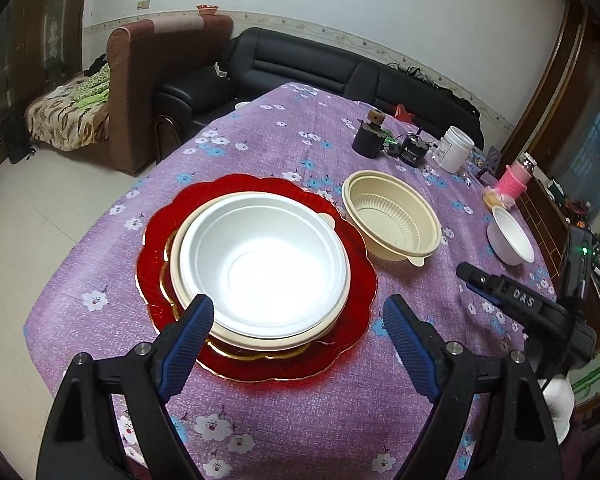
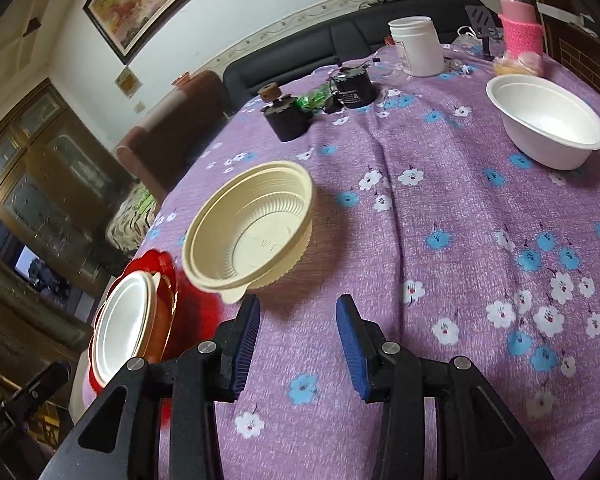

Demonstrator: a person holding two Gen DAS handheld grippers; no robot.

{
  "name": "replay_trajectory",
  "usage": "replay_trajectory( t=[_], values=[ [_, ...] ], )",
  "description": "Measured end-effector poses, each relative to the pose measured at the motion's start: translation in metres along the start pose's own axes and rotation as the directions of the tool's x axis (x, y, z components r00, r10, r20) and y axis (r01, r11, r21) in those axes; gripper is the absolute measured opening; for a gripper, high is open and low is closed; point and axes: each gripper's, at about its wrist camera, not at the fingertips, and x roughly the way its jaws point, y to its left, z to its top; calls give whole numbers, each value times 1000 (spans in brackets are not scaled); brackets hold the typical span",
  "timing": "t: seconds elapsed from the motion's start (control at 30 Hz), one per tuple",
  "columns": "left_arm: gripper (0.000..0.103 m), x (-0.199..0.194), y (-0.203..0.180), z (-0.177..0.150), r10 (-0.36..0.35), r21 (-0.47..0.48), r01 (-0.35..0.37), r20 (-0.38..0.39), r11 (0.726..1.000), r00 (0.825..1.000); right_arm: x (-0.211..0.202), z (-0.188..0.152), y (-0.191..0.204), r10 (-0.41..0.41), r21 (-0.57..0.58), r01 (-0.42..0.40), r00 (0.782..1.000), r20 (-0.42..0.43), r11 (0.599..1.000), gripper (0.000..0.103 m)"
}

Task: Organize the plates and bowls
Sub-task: 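Close the right gripper on the smaller cream bowl rim and lift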

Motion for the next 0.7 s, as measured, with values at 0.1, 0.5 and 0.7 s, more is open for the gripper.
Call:
replay_trajectory(
  t=[0.1,0.5,0.7],
  values=[
    [86,4,-2,1,0,-2,0,-12,1000,1000,12,8,-2,11,31,-11,1000,-3,999,44],
    [86,4,-5,8,35,9,-35,-12,999,999,68,34,2,60,70,-60,998,-5,996,42],
    [86,17,-18,22,-1,3,1,-41,1000,999,64,32,-7,97,67,-97,995,4,993,14]
  ],
)
